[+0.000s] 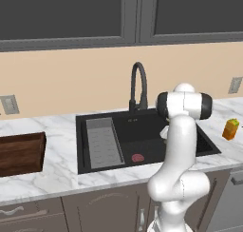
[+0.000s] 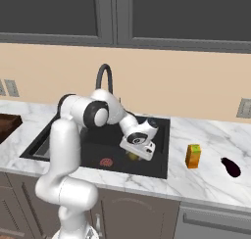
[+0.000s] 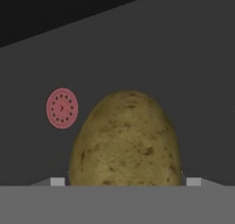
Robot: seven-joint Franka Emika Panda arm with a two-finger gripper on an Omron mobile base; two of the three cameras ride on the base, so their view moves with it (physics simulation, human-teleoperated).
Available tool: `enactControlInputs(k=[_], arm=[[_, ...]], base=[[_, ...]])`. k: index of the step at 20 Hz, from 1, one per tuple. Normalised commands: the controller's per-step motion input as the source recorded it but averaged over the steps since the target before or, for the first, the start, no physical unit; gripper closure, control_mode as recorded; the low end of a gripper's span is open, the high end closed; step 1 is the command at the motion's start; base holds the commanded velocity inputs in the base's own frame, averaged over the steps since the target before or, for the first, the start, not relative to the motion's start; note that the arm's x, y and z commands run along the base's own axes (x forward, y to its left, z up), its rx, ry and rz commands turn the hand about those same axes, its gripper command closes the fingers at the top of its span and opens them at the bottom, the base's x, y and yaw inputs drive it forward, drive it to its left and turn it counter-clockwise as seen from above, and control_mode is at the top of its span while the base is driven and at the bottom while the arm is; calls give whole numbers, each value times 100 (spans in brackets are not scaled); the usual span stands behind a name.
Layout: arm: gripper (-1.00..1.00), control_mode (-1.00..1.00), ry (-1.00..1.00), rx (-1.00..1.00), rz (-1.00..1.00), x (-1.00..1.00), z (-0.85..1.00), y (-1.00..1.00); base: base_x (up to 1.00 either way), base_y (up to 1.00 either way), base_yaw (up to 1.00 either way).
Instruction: Pick up all produce items and place them in the sink. Turn on the sink faucet to wash them. Then turn the sink off and put them in the tray.
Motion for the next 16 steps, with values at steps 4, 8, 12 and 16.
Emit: enactControlInputs(k=[4,8,12,16], arm=[[100,-100,0,-2,0,29,-37,0],[100,-100,0,-3,0,25,-34,0],[100,-100,0,-4,0,25,-32,0],[100,-100,0,-4,0,28,-32,3]], base=[[0,0,0],[0,0,0],[0,0,0],[0,0,0]])
